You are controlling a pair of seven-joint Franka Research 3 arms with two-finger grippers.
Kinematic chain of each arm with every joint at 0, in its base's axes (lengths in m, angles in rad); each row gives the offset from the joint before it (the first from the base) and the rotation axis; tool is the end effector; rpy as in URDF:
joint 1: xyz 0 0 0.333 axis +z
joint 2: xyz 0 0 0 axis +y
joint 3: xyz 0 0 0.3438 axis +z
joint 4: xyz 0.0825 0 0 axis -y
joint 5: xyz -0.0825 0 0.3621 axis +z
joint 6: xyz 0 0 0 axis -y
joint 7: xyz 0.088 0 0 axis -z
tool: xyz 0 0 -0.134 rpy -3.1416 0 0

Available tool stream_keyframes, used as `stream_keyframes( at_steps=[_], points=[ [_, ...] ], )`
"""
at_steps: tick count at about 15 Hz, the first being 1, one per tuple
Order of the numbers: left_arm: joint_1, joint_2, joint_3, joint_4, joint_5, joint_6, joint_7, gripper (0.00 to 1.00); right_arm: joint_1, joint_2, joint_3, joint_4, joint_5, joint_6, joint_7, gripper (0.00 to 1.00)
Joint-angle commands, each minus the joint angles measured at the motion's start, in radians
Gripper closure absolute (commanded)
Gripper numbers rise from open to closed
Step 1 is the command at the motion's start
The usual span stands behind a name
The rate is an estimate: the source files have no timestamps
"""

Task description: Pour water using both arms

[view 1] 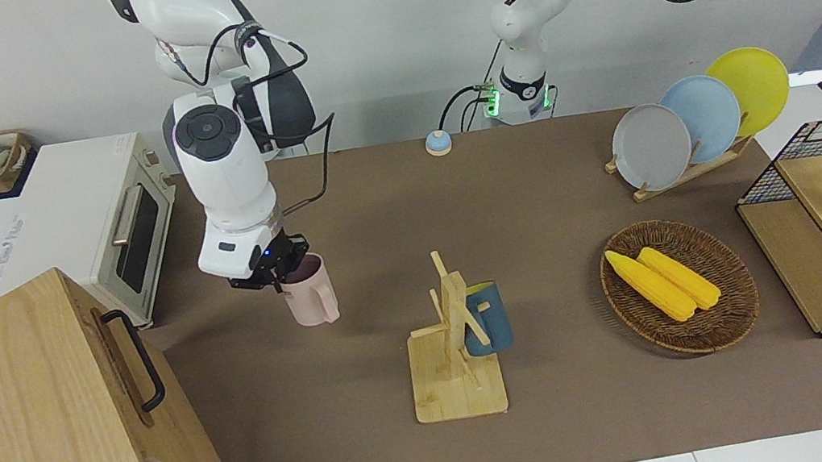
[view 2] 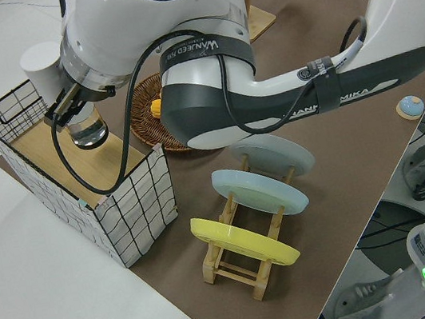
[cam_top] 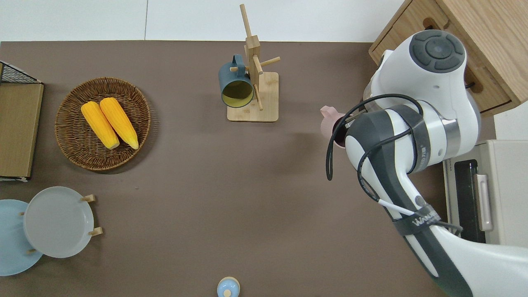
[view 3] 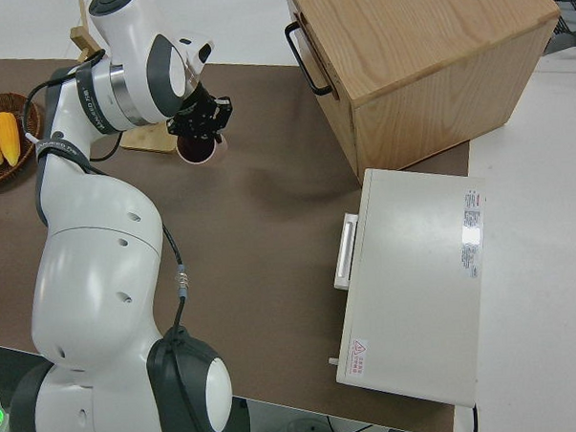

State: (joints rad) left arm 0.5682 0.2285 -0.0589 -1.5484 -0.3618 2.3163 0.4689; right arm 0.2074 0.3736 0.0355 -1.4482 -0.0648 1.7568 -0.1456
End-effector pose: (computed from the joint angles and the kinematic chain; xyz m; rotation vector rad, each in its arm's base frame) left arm 0.5933 0.3207 0.5889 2.9251 0.3218 0.9570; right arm 0.6361 0.1464 0.4738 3.0251 0.6140 -0.0961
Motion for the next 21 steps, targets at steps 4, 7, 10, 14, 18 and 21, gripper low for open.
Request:
stream_keyframes(
  at_steps=[4,7,10,14,18,21],
  points=[
    [-0.114,-0.121,0.001,-0.027,0.136,-0.100,-0.280,1.00,0.115,-0.058,0.014,-0.073,0.110,-0.071,0.298,1.000],
    [-0.171,-0.182,-0.001,-0.108,0.194,-0.098,-0.367,1.00,0.185,-0.048,0.014,-0.070,0.174,-0.065,0.434,1.000],
    [-0.211,-0.260,-0.001,-0.200,0.240,-0.097,-0.411,1.00,0.246,-0.038,0.014,-0.061,0.226,-0.048,0.547,1.000],
    [-0.225,-0.360,-0.022,-0.323,0.270,-0.094,-0.427,1.00,0.323,-0.006,0.014,-0.043,0.258,0.009,0.694,1.000],
    [-0.223,-0.477,-0.061,-0.461,0.285,-0.084,-0.435,1.00,0.392,0.076,0.014,0.049,0.276,0.018,0.837,1.000],
    [-0.223,-0.581,-0.102,-0.577,0.285,-0.075,-0.450,1.00,0.420,0.120,0.015,0.065,0.292,0.081,0.909,1.000]
  ],
)
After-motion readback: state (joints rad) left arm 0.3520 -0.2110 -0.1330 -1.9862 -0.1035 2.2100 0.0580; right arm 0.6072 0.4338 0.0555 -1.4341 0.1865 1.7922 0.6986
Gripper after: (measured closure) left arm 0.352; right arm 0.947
